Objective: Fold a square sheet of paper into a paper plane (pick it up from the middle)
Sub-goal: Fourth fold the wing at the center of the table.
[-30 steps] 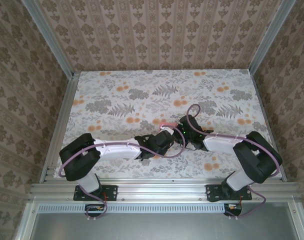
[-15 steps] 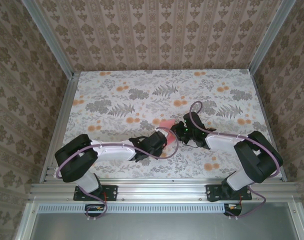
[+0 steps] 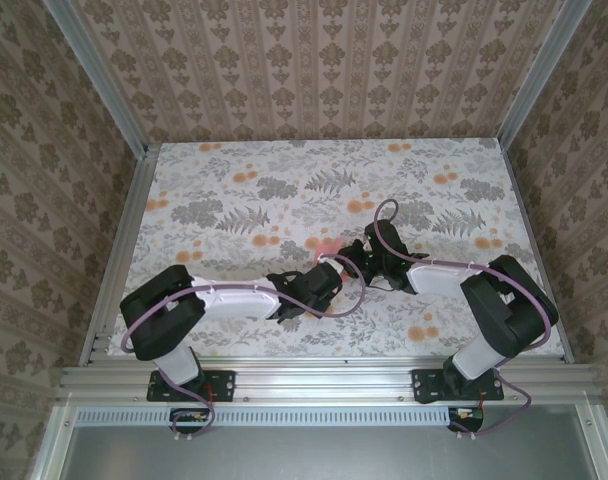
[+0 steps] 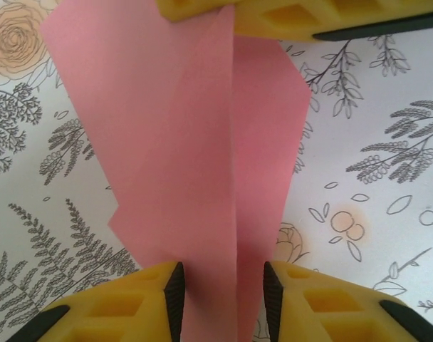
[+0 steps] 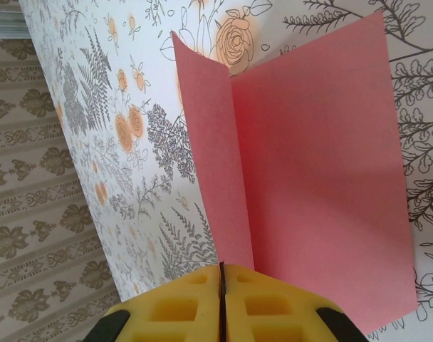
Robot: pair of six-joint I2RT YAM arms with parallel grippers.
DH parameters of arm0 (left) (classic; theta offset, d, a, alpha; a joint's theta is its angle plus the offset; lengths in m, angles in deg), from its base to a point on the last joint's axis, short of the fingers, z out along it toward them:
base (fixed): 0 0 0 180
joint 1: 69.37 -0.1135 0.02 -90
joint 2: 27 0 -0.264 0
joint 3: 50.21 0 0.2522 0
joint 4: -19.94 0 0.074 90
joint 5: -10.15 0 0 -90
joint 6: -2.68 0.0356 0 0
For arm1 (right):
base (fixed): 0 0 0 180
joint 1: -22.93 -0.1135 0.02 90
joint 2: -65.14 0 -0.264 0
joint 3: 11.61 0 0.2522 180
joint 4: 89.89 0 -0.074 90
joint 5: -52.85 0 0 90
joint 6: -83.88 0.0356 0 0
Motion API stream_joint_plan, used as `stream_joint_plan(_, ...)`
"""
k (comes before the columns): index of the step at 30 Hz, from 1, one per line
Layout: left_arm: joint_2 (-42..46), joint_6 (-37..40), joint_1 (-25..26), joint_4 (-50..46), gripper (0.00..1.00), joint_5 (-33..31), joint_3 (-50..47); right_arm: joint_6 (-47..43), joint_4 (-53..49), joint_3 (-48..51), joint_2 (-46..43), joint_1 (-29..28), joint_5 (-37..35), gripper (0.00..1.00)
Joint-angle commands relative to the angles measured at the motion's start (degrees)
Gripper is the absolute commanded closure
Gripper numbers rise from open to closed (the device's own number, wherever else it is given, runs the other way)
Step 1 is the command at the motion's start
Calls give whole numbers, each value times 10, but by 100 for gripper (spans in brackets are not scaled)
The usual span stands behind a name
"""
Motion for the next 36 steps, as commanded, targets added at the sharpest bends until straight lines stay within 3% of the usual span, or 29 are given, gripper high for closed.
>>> stream_joint_plan(1, -7, 3, 3, -18, 70, -28, 11, -5, 12, -15, 4, 1, 13, 90)
stream_joint_plan(15, 1, -10, -2, 4, 100, -3, -3, -6, 10, -14, 2, 1, 17, 88)
stream_joint_plan(25, 29, -57, -60, 89, 100, 116, -60, -35, -7, -11, -19, 15, 21, 73)
stream_joint_plan(30, 37, -77, -88, 130, 100, 167, -89, -91, -61, -18, -51, 33, 18, 65)
stream_joint_plan(36, 47, -100, -128, 185, 100, 232, -120, -171, -108, -40, -64, 39, 41, 62)
